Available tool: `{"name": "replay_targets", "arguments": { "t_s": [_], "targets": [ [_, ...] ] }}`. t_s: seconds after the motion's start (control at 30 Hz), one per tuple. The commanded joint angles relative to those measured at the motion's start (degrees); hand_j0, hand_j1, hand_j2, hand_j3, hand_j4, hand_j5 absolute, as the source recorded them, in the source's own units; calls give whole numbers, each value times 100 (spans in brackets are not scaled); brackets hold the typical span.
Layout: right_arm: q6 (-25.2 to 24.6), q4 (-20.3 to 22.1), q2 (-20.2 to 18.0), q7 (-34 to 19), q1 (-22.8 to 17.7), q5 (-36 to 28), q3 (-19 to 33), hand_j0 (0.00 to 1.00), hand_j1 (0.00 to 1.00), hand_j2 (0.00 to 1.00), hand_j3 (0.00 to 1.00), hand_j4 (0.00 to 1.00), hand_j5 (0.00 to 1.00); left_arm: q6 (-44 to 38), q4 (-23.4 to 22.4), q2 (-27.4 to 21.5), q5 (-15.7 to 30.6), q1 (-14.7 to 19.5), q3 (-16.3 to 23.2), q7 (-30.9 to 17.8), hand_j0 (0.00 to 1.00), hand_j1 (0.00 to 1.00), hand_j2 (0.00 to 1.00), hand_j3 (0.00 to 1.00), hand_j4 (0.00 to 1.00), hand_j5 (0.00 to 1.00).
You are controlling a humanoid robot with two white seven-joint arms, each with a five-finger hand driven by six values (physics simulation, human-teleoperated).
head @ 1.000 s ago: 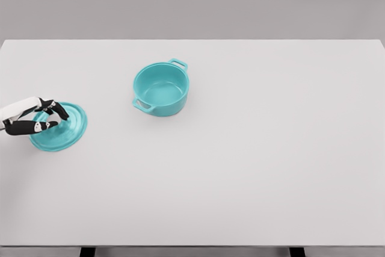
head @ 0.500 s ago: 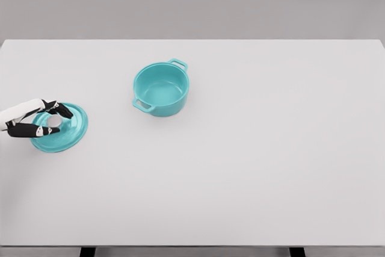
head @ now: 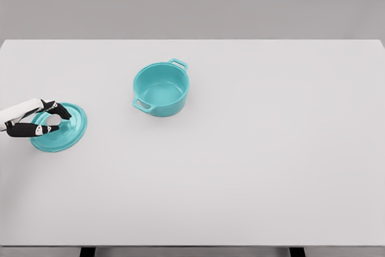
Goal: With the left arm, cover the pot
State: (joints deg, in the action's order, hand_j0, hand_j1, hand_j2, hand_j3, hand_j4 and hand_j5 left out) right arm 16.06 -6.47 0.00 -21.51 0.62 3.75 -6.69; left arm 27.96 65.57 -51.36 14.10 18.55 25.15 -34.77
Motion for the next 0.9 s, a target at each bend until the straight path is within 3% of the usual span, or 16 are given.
{"name": "replay_targets", "arguments": {
  "t_s": [0.0, 0.37, 0.73, 0.87],
  "targets": [
    [3, -3, 0, -2, 0, 3, 1, 100, 100, 100, 100, 100, 100, 34, -26, -6, -100, 9, 25, -23, 54, 54, 54, 54, 54, 54],
    [3, 5, 0, -2, 0, 3, 1, 100, 100, 100, 100, 100, 100, 43, -62, 29, -188, -18, 16, -23, 54, 54, 54, 54, 54, 54],
    [3, -3, 0, -2, 0, 3, 1, 100, 100, 100, 100, 100, 100, 34, -149, 29, -197, -18, 16, -23, 74, 74, 74, 74, 74, 74],
    [3, -3, 0, -2, 0, 3, 1, 100, 100, 100, 100, 100, 100, 16, -149, 29, -311, -18, 8, -23, 73, 73, 73, 73, 73, 73]
  ]
}}
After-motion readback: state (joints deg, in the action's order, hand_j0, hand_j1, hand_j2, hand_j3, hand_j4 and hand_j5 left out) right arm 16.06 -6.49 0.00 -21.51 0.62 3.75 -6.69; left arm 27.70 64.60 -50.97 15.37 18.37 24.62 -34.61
